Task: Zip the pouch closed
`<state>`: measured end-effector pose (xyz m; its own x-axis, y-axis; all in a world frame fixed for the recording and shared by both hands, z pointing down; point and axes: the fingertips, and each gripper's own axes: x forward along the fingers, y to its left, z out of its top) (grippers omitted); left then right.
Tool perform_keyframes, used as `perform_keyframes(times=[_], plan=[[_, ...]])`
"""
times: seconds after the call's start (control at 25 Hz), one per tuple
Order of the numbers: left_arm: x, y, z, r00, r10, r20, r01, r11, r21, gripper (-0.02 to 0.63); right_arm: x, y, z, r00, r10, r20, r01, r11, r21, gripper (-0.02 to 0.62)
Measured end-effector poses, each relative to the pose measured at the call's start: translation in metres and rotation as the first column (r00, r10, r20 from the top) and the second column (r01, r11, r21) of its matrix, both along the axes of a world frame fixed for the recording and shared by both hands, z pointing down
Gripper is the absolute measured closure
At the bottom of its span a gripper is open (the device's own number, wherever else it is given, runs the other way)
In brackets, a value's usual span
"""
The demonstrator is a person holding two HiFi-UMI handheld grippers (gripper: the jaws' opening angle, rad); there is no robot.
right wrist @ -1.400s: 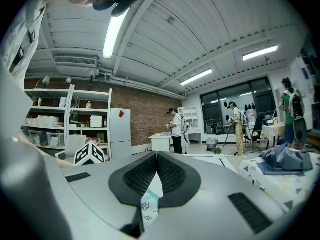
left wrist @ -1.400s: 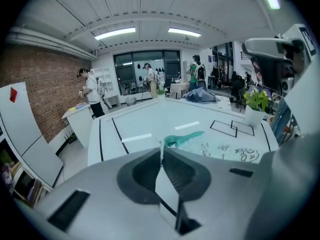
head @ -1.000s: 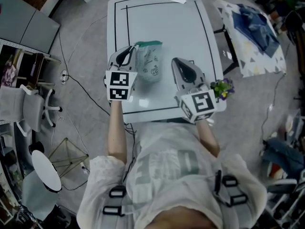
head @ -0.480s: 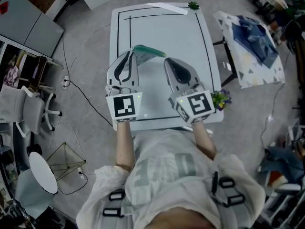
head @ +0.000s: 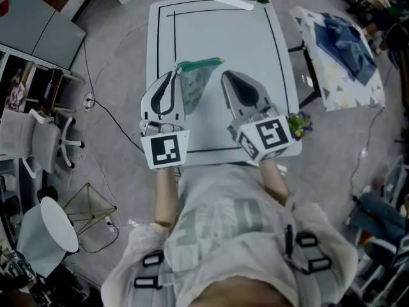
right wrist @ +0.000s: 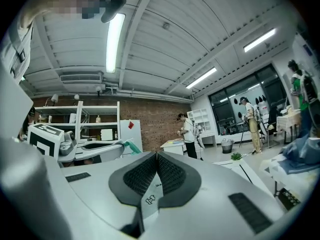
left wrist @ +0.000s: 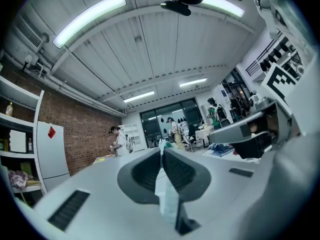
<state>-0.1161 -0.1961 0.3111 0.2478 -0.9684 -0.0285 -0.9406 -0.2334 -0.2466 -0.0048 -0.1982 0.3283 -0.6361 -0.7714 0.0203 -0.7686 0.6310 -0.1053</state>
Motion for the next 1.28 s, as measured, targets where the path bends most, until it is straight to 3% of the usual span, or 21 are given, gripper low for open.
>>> perform_keyframes(times=[0.24, 0.48, 0.52, 0.56, 0.8, 0.92, 1.12, 1.28], plan=[[0.005, 0.005, -0.003, 1.0, 0.024, 0.018, -0.024, 1.0, 0.02, 0.586, 0.0, 0.001, -0.003, 0.999, -0.003, 0.043, 0.003, 1.0, -0.01, 0.588], [0.011, 0.013, 0.004, 0.977, 0.055, 0.205, -0.061, 0.998, 0.024, 0.586, -0.002, -0.005, -0.008, 0.98, 0.021, 0.196, 0.007, 0.99, -0.141, 0.578], [0.013, 0.014, 0.007, 0.973, 0.06, 0.224, -0.065, 0.998, 0.017, 0.586, -0.006, -0.005, -0.008, 0.976, 0.0, 0.218, 0.036, 0.986, -0.165, 0.517], [0.015, 0.015, 0.01, 0.967, 0.064, 0.248, -0.069, 0.998, 0.012, 0.586, -0.012, -0.004, -0.008, 0.97, -0.03, 0.241, 0.076, 0.979, -0.187, 0.418], [0.036, 0.022, 0.03, 0.908, 0.068, 0.414, -0.107, 0.992, 0.07, 0.586, -0.032, 0.004, -0.006, 0.895, -0.115, 0.43, 0.272, 0.906, -0.325, 0.407], [0.043, 0.025, 0.03, 0.895, 0.083, 0.437, -0.134, 0.987, 0.086, 0.586, -0.038, 0.003, -0.008, 0.842, -0.137, 0.522, 0.366, 0.856, -0.365, 0.408], [0.052, 0.028, 0.032, 0.885, 0.098, 0.455, -0.157, 0.983, 0.093, 0.586, -0.035, 0.0, 0.001, 0.766, -0.074, 0.638, 0.434, 0.792, -0.429, 0.413], [0.055, 0.026, 0.037, 0.871, 0.112, 0.478, -0.169, 0.983, 0.078, 0.586, -0.034, -0.001, 0.002, 0.728, -0.057, 0.683, 0.464, 0.775, -0.43, 0.435]])
